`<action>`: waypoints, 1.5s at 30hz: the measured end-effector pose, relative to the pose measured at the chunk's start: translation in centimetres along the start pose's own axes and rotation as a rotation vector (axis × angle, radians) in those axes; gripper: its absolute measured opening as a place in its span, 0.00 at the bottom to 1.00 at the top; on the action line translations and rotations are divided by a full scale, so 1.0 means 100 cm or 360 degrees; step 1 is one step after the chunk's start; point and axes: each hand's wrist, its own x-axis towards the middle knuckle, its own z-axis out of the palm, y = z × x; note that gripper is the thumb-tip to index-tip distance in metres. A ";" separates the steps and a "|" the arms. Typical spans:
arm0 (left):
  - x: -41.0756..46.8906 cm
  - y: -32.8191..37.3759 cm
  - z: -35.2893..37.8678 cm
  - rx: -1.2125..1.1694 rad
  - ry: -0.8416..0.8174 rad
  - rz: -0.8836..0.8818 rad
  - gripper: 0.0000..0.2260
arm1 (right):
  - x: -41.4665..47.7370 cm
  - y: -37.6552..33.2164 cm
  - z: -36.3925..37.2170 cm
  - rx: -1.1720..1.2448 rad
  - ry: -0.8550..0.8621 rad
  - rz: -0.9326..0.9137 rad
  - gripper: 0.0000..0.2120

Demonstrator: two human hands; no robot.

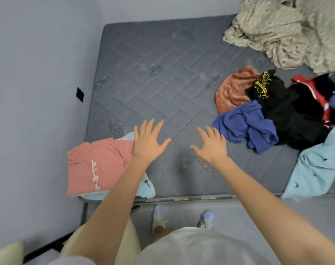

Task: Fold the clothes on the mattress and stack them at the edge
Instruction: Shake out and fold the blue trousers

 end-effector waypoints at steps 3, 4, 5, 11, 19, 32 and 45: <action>0.007 0.061 0.012 0.0065 -0.0023 0.0067 0.32 | -0.018 0.051 -0.022 -0.0029 0.0010 0.0051 0.37; 0.009 0.081 0.016 0.0055 -0.0025 0.0081 0.32 | -0.023 0.068 -0.027 -0.0036 0.0014 0.0064 0.37; 0.010 0.100 0.019 0.0045 -0.0030 0.0093 0.32 | -0.028 0.084 -0.032 -0.0030 0.0023 0.0079 0.37; 0.014 0.191 0.038 0.0045 -0.0119 0.0188 0.33 | -0.047 0.158 -0.053 0.0009 0.0063 0.0211 0.37; 0.057 0.247 0.058 0.0061 -0.0205 0.0337 0.33 | -0.029 0.227 -0.071 0.0034 0.0103 0.0367 0.36; 0.149 0.316 0.114 0.0142 -0.0438 0.0494 0.34 | 0.033 0.324 -0.055 0.0167 0.0041 0.0614 0.40; 0.253 0.347 0.308 -0.0099 -0.0632 -0.0098 0.40 | 0.187 0.436 0.051 0.0109 -0.0154 0.0427 0.45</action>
